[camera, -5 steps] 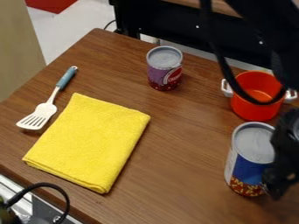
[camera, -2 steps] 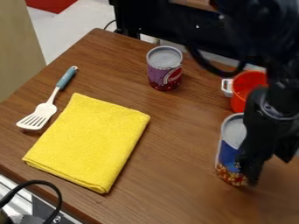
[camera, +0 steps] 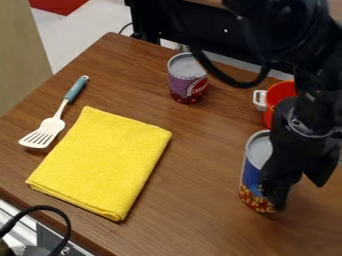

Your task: Move the can beside the yellow cloth and spatula

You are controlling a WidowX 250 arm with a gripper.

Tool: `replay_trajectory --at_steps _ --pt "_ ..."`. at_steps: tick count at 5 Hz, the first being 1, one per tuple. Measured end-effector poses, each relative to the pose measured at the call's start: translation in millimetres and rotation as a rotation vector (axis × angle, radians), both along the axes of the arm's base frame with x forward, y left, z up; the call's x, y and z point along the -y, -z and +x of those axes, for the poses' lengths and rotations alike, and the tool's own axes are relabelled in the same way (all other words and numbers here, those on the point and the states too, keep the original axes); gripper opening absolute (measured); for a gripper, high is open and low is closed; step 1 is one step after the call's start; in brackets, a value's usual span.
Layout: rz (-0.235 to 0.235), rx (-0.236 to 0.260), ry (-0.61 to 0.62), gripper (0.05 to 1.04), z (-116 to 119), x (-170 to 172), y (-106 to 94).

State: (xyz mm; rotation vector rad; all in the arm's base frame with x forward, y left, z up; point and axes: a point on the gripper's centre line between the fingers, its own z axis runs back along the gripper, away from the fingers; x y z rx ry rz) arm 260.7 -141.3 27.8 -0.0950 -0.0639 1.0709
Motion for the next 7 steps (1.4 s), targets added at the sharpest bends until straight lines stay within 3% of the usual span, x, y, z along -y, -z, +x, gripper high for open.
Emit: replay_trajectory --at_steps 3,4,5,7 --pt "0.056 0.021 0.015 0.997 13 -42 5.5" --pt "0.034 -0.025 0.110 0.997 13 -58 5.4" --pt "0.072 -0.014 0.153 0.997 17 -69 4.9" --pt "0.094 0.034 0.120 0.997 27 -82 4.4"
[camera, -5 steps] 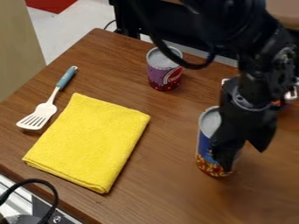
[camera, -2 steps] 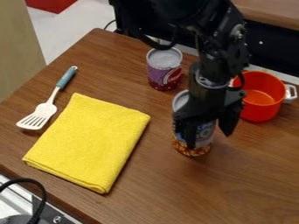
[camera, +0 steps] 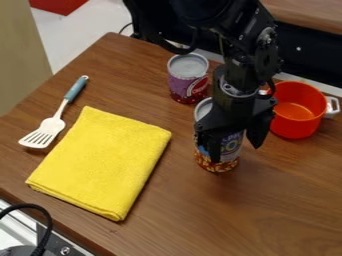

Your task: Move the can beside the yellow cloth and spatula

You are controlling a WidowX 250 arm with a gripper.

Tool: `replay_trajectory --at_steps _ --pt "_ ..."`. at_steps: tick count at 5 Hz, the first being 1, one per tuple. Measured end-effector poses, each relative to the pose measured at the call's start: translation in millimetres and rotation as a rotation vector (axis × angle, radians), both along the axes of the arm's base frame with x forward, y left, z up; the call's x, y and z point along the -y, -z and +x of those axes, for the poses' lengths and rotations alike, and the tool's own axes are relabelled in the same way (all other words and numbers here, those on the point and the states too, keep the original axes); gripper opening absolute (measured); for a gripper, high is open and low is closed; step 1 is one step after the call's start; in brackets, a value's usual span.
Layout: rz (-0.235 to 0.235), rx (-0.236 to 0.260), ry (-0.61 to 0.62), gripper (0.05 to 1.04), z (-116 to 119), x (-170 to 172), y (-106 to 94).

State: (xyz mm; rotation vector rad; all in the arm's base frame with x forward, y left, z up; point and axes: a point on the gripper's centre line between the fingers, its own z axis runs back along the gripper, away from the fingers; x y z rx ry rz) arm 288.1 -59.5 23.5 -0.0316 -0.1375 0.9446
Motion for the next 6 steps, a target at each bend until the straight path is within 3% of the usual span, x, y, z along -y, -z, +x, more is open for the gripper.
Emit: replay_trajectory --at_steps 3,4,5,6 --pt "-0.009 -0.023 0.066 0.997 -6 10 0.6" --pt "-0.044 0.005 0.090 0.997 -6 14 -16.2" --pt "-0.055 0.016 0.103 0.997 -6 16 -20.4" --pt "-0.045 -0.003 0.181 0.997 -17 26 -15.1"
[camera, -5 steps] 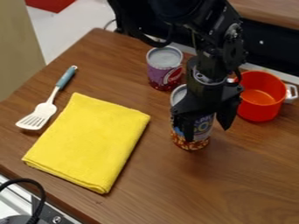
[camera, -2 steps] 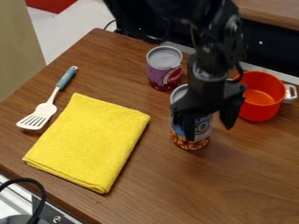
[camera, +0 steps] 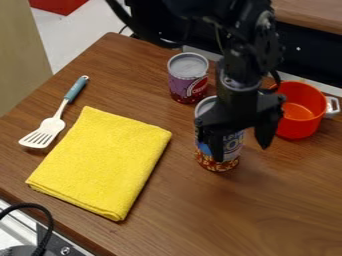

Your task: Move the can beside the yellow cloth and spatula

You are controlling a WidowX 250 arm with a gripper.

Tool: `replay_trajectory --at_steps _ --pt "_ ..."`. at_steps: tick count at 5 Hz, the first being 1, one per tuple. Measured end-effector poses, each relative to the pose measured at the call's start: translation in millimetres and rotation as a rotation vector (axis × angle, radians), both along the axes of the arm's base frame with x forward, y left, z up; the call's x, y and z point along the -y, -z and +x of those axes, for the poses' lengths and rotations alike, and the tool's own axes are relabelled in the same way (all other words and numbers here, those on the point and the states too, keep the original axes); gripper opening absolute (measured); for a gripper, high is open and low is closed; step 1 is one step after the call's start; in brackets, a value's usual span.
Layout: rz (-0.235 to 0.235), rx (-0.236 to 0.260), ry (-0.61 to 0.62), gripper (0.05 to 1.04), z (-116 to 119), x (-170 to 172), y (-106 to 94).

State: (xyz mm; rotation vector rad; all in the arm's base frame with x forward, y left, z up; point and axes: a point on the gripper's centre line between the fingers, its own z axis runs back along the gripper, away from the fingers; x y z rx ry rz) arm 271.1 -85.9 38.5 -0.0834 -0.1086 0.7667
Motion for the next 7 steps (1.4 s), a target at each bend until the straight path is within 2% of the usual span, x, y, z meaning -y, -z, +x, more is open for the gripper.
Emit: replay_trajectory --at_steps 1,2,3,4,5,6,7 --pt "0.035 0.015 0.229 0.997 -26 19 10.1" --pt "0.024 -0.006 0.329 0.997 -45 22 17.5" --pt "0.069 -0.048 0.426 0.997 -48 11 20.4" --pt "0.070 -0.089 0.648 0.997 -52 8 28.0" --pt "0.048 -0.105 0.819 0.997 -50 9 24.8" --pt "-0.024 -0.076 0.921 0.997 -42 22 20.7" --pt "-0.082 -0.024 0.901 0.997 -28 35 21.1"
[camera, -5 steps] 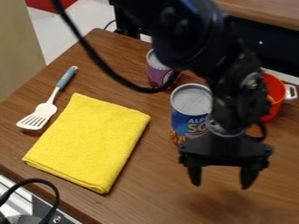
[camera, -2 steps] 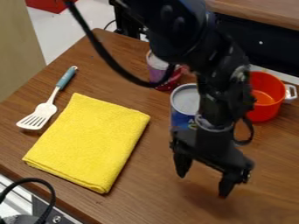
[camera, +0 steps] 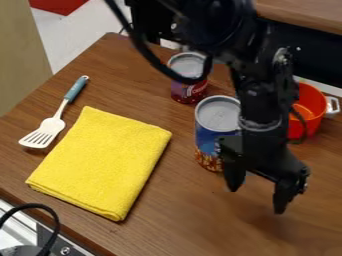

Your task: Move the can beside the yellow cloth and spatula

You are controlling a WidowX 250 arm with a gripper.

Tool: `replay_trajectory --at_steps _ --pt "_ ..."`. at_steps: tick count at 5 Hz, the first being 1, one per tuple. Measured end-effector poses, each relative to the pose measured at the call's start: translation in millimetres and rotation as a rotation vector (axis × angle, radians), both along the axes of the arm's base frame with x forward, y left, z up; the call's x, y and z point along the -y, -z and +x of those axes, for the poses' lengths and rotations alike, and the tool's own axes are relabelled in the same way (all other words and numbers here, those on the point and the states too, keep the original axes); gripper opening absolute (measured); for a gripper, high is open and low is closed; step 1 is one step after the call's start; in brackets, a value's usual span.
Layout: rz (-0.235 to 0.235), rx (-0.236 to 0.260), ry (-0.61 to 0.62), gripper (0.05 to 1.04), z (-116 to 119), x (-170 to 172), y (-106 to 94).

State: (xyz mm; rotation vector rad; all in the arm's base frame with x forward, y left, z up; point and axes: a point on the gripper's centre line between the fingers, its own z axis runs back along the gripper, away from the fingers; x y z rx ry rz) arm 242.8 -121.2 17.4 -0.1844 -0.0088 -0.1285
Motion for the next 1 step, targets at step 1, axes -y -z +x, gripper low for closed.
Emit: replay_trajectory --at_steps 1 --pt "-0.019 0.039 -0.015 0.997 16.3 9.8 9.8"
